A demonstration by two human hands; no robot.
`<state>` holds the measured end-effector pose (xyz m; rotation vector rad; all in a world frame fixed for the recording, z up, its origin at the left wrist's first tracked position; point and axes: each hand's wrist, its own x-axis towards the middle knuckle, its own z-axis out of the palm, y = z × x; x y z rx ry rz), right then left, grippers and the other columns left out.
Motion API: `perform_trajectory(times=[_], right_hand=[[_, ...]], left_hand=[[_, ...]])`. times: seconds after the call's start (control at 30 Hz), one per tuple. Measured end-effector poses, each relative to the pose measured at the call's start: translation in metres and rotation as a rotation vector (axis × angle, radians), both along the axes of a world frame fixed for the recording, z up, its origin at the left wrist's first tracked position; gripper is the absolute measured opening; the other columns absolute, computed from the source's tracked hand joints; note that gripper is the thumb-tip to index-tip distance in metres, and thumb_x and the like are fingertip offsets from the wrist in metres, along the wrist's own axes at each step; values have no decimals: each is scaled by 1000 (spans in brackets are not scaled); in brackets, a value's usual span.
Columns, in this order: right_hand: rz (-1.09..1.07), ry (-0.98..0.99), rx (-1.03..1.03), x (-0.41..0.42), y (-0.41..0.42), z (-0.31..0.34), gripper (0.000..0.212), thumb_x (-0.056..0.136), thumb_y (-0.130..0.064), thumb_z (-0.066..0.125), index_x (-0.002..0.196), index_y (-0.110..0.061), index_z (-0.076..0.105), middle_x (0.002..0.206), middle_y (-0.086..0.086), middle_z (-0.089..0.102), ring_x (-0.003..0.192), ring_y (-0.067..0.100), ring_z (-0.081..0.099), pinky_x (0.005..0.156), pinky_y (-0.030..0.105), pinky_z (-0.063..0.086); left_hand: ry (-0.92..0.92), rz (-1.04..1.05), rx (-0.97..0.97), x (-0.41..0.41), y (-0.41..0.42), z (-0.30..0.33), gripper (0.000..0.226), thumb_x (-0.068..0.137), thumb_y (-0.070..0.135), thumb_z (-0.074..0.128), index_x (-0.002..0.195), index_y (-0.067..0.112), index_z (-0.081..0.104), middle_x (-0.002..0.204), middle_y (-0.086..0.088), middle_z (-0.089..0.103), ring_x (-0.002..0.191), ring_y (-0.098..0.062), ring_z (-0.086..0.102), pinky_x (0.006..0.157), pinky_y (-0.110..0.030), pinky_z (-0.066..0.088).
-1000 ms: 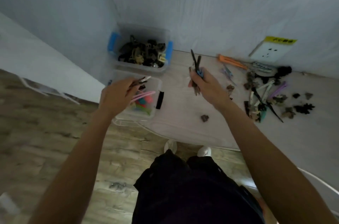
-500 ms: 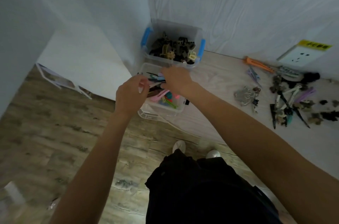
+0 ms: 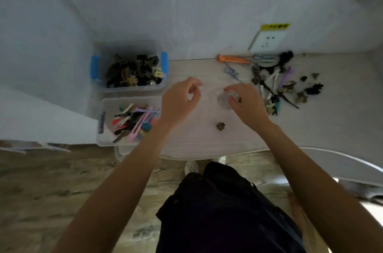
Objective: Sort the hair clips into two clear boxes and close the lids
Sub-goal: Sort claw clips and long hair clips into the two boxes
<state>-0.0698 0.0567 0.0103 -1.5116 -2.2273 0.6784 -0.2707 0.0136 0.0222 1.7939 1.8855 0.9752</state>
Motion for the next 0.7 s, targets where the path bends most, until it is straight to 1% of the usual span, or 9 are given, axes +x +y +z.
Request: perform_trajectory(times=[0.1, 0.2, 0.27, 0.33, 0.4, 0.47, 0.57, 0.63, 0.7], right_hand=[[-183, -117, -48, 64, 23, -13, 21, 86, -10, 56, 105, -9, 65, 103, 16, 66, 100, 36, 56, 86, 37, 43], [-279, -245, -93, 104, 43, -22, 32, 88, -25, 51, 110, -6, 62, 105, 20, 63, 100, 40, 56, 88, 44, 43], [-277, -329, -142, 116, 53, -30, 52, 85, -43, 46, 122, -8, 54, 123, 20, 55, 114, 40, 49, 98, 47, 38], [-316, -414, -207, 125, 64, -38, 65, 86, -49, 50, 136, -10, 37, 140, 21, 39, 129, 40, 34, 106, 49, 29], [-335, -450, -234, 125, 70, -45, 79, 86, -55, 50, 144, -9, 22, 148, 22, 27, 136, 42, 23, 110, 51, 21], [-328, -446, -290, 121, 77, -49, 86, 85, -59, 48, 147, -10, 13, 153, 18, 18, 139, 43, 13, 112, 54, 16], [-204, -544, -329, 117, 86, -55, 77, 89, -56, 43, 148, -17, 13, 158, 9, 6, 141, 44, 2, 115, 56, 13], [-142, -568, -260, 117, 90, -56, 70, 90, -52, 44, 146, -19, 20, 157, 6, 12, 142, 41, 5, 115, 53, 16], [-88, -516, -173, 119, 92, -56, 59, 89, -46, 50, 140, -21, 35, 152, 3, 26, 141, 35, 13, 113, 50, 21]], left_hand=[[144, -207, -129, 41, 53, -10, 23, 86, 22, 51, 107, 21, 61, 98, 2, 67, 91, -17, 60, 77, -36, 50], [288, -330, -225, 66, 104, -28, 43, 80, 10, 53, 122, 18, 54, 125, -6, 57, 117, -25, 48, 91, -41, 47], [374, -394, -228, 74, 131, -44, 55, 74, 5, 56, 128, 15, 49, 131, -10, 52, 122, -29, 44, 96, -41, 44], [475, -430, -298, 84, 154, -57, 64, 74, 8, 62, 135, 12, 41, 138, -12, 44, 127, -31, 39, 103, -39, 37], [577, -460, -359, 89, 168, -66, 75, 74, 17, 67, 140, 12, 33, 142, -13, 39, 130, -31, 35, 108, -39, 29], [635, -471, -378, 92, 174, -73, 83, 72, 25, 70, 142, 12, 29, 143, -13, 37, 133, -31, 32, 111, -40, 25], [696, -435, -354, 93, 170, -78, 68, 78, 33, 65, 135, 8, 37, 136, -15, 43, 128, -32, 36, 104, -41, 30], [690, -414, -345, 92, 165, -78, 55, 83, 34, 61, 128, 8, 45, 130, -15, 46, 122, -32, 41, 96, -42, 35], [636, -382, -338, 93, 157, -77, 45, 85, 30, 60, 122, 7, 50, 126, -15, 48, 116, -33, 44, 91, -42, 38]])
